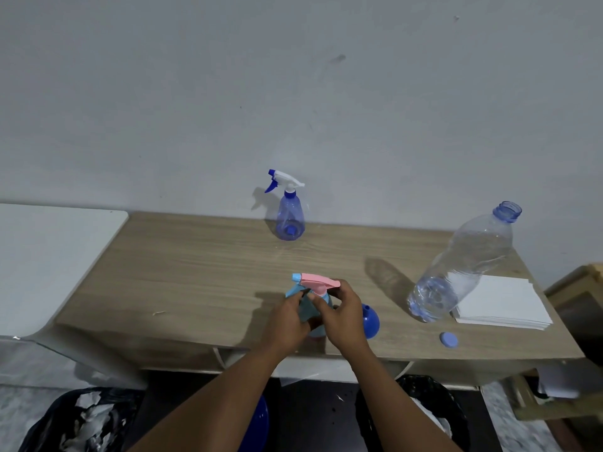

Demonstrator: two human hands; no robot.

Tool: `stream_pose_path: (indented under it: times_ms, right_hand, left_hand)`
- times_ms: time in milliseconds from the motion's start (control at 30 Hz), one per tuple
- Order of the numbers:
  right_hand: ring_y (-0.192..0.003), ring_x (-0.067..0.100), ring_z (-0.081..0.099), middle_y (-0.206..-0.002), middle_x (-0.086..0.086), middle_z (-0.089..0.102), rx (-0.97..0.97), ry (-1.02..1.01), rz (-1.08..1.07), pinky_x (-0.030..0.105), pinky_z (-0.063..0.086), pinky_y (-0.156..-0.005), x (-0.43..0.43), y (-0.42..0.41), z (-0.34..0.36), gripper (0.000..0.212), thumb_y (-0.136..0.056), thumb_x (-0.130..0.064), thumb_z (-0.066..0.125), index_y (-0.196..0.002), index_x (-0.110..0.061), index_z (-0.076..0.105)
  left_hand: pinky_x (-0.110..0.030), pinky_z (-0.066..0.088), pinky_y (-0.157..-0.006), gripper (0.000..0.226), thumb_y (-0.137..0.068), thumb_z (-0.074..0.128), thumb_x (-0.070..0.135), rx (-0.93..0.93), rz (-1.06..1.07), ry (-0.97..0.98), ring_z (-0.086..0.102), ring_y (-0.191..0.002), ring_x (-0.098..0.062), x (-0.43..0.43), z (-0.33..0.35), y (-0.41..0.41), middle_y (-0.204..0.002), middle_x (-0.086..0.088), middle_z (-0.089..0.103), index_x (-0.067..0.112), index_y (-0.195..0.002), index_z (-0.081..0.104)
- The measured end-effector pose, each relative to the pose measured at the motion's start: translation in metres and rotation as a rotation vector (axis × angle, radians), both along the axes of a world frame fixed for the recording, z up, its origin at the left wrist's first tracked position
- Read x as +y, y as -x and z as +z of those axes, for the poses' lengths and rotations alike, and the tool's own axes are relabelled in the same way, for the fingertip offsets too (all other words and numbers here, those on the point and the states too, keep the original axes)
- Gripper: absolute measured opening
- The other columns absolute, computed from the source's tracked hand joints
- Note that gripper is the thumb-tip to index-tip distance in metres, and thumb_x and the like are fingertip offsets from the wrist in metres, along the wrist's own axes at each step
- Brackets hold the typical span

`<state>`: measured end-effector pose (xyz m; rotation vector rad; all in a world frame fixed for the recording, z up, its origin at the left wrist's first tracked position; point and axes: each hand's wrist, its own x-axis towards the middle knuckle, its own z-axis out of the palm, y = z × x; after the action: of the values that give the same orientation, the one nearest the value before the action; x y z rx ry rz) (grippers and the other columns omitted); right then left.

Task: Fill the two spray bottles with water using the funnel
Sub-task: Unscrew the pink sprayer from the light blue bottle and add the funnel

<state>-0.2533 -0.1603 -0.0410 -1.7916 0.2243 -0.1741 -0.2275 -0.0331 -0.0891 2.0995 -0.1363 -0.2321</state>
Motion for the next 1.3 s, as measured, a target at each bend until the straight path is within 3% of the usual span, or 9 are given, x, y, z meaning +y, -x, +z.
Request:
stream_pose_path:
  times_ms: [133, 333, 500, 600, 700, 800, 1000, 1167, 1300]
  right_hand:
    - [-0.102, 0.006, 0.066, -0.101, -0.008, 0.073, -0.046, -0.015, -0.020, 0.032, 0.054, -0.094, -0.006, -0.004, 0.002, 0.016, -0.089, -0.023, 0.072, -0.105, -0.019, 0.069]
    - [-0.103, 0.004, 0.064, -0.104, -0.011, 0.072, -0.148, 0.008, -0.035, 0.026, 0.050, -0.085, -0.010, -0.022, 0.035, 0.020, -0.091, -0.025, 0.070, -0.110, -0.021, 0.071]
    - [-0.080, -0.002, 0.059, -0.086, -0.011, 0.067, -0.242, -0.062, -0.120, 0.018, 0.048, -0.074, -0.023, -0.034, 0.072, 0.014, -0.091, -0.024, 0.071, -0.103, -0.017, 0.072]
    - [-0.069, 0.002, 0.051, -0.074, -0.007, 0.058, -0.273, -0.102, -0.178, 0.025, 0.048, -0.069, -0.039, -0.042, 0.096, 0.009, -0.092, -0.027, 0.069, -0.093, -0.019, 0.071]
    - [-0.061, 0.010, 0.045, -0.066, -0.002, 0.051, -0.176, -0.048, -0.167, 0.036, 0.047, -0.060, -0.069, -0.056, 0.105, 0.020, -0.091, -0.035, 0.066, -0.084, -0.017, 0.069]
    - [-0.052, 0.012, 0.033, -0.055, -0.002, 0.041, -0.021, 0.171, -0.093, 0.030, 0.032, -0.053, -0.103, -0.064, 0.088, 0.031, -0.089, -0.031, 0.065, -0.071, -0.006, 0.063]
    - [-0.057, 0.019, 0.053, -0.055, -0.002, 0.053, 0.318, 0.480, -0.046, 0.027, 0.039, -0.055, -0.135, -0.060, 0.019, 0.031, -0.091, -0.020, 0.063, -0.061, -0.016, 0.057]
    - [-0.071, 0.022, 0.057, -0.080, 0.011, 0.069, 0.477, 0.599, 0.060, 0.030, 0.048, -0.068, -0.137, -0.060, -0.010, 0.017, -0.092, -0.015, 0.057, -0.090, -0.004, 0.070]
    - [-0.076, 0.022, 0.061, -0.091, 0.012, 0.068, 0.471, 0.507, 0.017, 0.024, 0.042, -0.060, -0.138, -0.065, -0.026, 0.020, -0.097, -0.013, 0.053, -0.104, -0.001, 0.067]
  left_hand:
    - [-0.039, 0.058, -0.086, 0.057, -0.070, 0.079, 0.039, -0.010, 0.003, 0.024, 0.065, -0.099, -0.005, 0.000, 0.003, 0.001, -0.111, 0.015, 0.067, 0.037, -0.122, 0.057]
    - [-0.040, 0.056, -0.090, 0.069, -0.063, 0.079, 0.052, -0.011, 0.018, 0.043, 0.062, -0.106, -0.007, 0.000, 0.004, 0.003, -0.117, 0.014, 0.063, 0.036, -0.124, 0.052]
    - [-0.040, 0.055, -0.091, 0.067, -0.067, 0.081, 0.039, -0.009, 0.019, 0.048, 0.060, -0.108, -0.006, 0.000, 0.005, 0.003, -0.119, 0.015, 0.063, 0.036, -0.127, 0.052]
    - [-0.034, 0.055, -0.091, 0.065, -0.070, 0.083, 0.029, -0.022, 0.035, 0.045, 0.060, -0.107, -0.003, -0.001, 0.005, 0.004, -0.120, 0.012, 0.064, 0.031, -0.129, 0.054]
    - [-0.031, 0.055, -0.090, 0.067, -0.071, 0.085, 0.027, -0.027, 0.042, 0.067, 0.060, -0.107, -0.003, 0.000, 0.005, 0.005, -0.121, 0.008, 0.064, 0.026, -0.131, 0.055]
    - [-0.038, 0.056, -0.088, 0.066, -0.066, 0.087, 0.030, -0.026, 0.057, 0.097, 0.063, -0.104, -0.006, 0.000, 0.004, 0.005, -0.117, 0.008, 0.066, 0.027, -0.126, 0.058]
    - [-0.036, 0.057, -0.090, 0.064, -0.069, 0.088, 0.017, 0.014, 0.094, 0.119, 0.064, -0.105, -0.008, -0.004, 0.005, 0.005, -0.118, 0.007, 0.066, 0.027, -0.125, 0.059]
    - [-0.024, 0.055, -0.090, 0.064, -0.069, 0.088, 0.011, 0.002, 0.145, 0.106, 0.059, -0.105, 0.007, -0.010, 0.006, 0.006, -0.117, 0.008, 0.064, 0.023, -0.125, 0.059]
    - [-0.032, 0.056, -0.093, 0.066, -0.069, 0.088, 0.013, -0.017, 0.160, 0.118, 0.060, -0.111, -0.004, -0.014, 0.006, 0.008, -0.121, 0.006, 0.064, 0.022, -0.128, 0.059]
